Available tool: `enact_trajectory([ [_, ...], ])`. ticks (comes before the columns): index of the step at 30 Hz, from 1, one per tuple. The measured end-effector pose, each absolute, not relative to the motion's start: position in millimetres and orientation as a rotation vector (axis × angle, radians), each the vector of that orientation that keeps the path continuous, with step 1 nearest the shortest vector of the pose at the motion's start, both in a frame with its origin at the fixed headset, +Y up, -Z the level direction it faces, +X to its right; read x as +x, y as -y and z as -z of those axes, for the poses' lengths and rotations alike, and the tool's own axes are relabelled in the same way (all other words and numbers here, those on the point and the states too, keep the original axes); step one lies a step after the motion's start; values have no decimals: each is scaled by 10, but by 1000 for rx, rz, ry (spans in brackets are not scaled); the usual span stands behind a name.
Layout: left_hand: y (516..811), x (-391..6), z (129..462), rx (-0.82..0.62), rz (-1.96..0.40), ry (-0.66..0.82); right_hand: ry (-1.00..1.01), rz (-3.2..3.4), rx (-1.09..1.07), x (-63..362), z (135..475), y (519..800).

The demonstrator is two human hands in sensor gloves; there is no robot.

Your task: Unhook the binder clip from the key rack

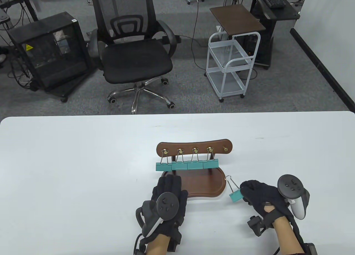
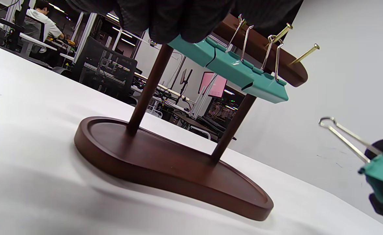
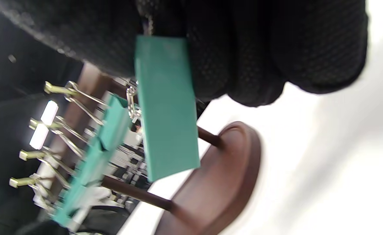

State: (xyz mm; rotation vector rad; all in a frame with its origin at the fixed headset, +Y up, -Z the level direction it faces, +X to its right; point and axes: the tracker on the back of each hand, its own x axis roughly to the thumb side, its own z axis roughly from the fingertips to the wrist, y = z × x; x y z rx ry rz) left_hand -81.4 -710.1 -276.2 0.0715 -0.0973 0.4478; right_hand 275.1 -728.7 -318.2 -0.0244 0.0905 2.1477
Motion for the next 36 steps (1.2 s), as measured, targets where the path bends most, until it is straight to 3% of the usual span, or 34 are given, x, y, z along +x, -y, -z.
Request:
enact_trajectory([
  [21,7100,-810,2758,64,-451,97,-334,-2596,-237,2698,3196,7485],
  [36,7096,-808,2757,58,-438,95,-248,-2769,-358,2606,3181,7480],
])
